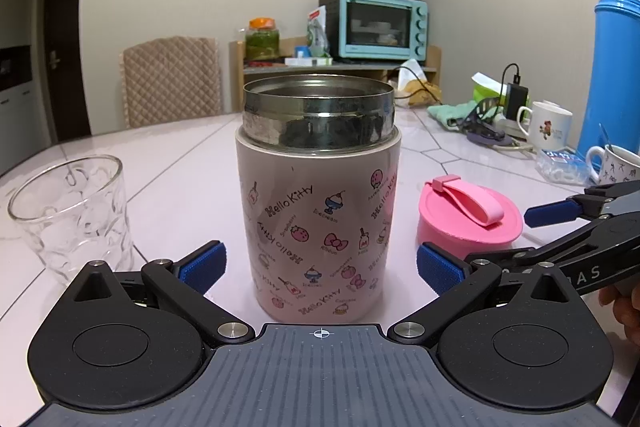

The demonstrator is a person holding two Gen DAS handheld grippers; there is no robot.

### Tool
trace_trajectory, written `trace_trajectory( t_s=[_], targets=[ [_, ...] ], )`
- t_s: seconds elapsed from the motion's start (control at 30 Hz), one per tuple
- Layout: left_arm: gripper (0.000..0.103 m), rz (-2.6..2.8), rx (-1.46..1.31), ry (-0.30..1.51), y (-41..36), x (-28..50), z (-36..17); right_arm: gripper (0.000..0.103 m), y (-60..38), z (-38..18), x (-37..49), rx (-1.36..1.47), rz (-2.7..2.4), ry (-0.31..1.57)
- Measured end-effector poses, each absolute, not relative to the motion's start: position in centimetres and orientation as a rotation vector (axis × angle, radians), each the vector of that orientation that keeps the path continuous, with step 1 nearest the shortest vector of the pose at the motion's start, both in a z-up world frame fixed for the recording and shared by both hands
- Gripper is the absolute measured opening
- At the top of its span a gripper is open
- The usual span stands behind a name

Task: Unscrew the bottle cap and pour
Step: 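Open the right gripper off the lid and pull back while the left gripper sets the jar down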

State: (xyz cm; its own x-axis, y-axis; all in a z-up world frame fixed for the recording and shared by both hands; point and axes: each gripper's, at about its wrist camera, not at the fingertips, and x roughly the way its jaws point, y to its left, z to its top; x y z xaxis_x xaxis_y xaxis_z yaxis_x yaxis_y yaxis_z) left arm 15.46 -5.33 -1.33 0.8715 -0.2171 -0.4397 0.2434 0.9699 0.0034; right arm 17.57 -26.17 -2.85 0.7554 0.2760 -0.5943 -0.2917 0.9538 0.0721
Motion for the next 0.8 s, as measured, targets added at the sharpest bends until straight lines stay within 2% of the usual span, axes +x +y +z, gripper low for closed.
trace_trajectory(
  t_s=[0.8],
  targets=[
    [0.103,-0.229,0.056,0.467,-5.2,14.8,-1.5,0.103,-27.0,-2.7,16.4,0.015,0.322,0.621]
  ],
)
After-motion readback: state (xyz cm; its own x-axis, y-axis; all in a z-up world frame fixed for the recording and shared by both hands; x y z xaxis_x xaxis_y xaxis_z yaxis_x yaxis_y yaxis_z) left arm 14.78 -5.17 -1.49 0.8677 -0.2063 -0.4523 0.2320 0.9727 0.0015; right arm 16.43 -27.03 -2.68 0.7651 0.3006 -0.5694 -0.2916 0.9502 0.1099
